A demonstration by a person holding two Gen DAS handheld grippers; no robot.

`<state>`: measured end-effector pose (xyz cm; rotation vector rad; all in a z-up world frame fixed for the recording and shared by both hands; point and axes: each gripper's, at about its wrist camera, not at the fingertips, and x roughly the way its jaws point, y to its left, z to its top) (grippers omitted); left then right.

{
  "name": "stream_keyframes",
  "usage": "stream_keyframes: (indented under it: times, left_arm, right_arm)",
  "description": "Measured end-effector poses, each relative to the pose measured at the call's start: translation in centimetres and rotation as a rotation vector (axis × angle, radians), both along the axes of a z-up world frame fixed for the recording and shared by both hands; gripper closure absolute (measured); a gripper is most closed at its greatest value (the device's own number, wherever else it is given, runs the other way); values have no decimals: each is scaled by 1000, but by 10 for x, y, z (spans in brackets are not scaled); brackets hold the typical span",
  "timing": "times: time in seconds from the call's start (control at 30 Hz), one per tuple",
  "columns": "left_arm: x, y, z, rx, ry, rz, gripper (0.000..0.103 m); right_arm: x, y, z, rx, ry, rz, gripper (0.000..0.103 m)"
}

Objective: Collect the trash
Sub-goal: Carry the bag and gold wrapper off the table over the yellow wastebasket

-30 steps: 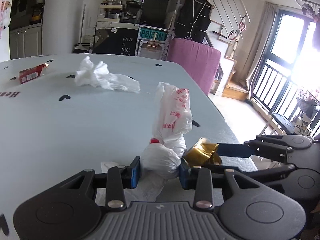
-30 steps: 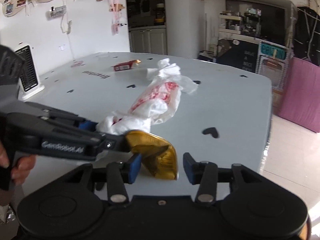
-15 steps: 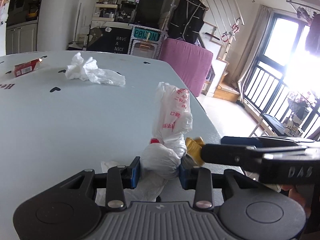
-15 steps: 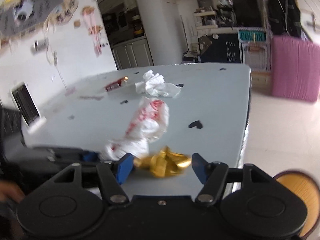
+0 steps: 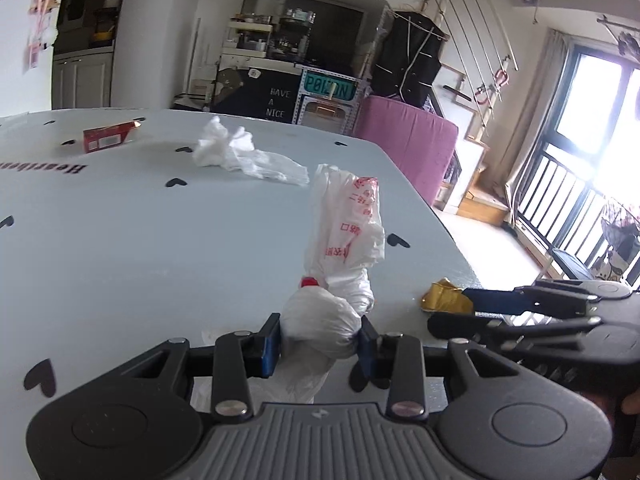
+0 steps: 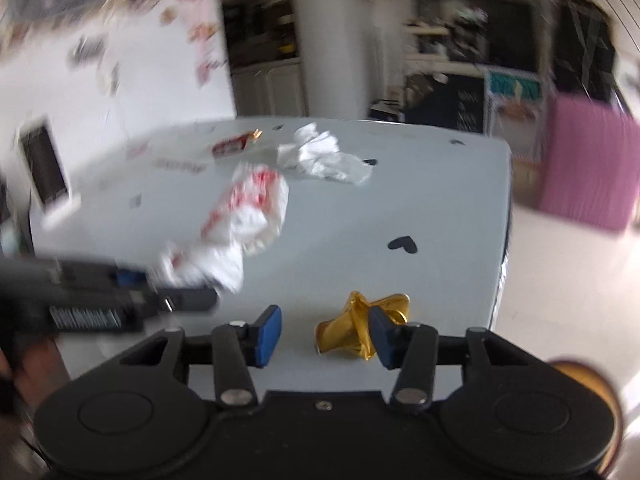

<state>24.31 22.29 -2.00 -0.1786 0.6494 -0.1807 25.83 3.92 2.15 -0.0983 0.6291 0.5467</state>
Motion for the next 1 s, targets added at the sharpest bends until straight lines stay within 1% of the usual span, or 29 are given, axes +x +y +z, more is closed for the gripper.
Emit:
stream_keyframes:
  times: [0.1, 0.13, 0.17, 0.2, 0.23, 0.3, 0.47, 0.67, 1.0]
  left_arm:
    - [-1, 3, -1, -10, -1, 3, 64]
    - [0, 4, -2, -12, 0, 3, 64]
    - [1, 4, -2, -13, 0, 1, 64]
    - [1, 3, -2, -14, 0, 0, 64]
    - [0, 3, -2, -15, 1, -1, 64]
    - [-1, 1, -3, -16, -2, 2, 64]
    - [-2, -6, 3, -10, -3, 19, 64]
    - [-12, -22, 18, 0, -30, 34, 64]
    - [-30, -63, 42, 8, -69, 41, 64]
  right_arm:
    - [0, 10, -6, -91, -32, 14, 60]
    - [0, 12, -7, -110, -43, 7, 63]
    - [-1, 14, -9, -128, -54, -1, 68]
    - [-1, 15, -10, -140, -63, -6, 70]
    - [-2, 15, -10, -149, -71, -10, 77]
    - [-3, 14, -10, -157, -77, -15, 78]
    - [-4, 6, -2, -117, -60, -25, 79]
    - [-11, -10, 19, -32, -41, -42, 79]
    - [-35, -53, 48, 66, -47, -97, 79]
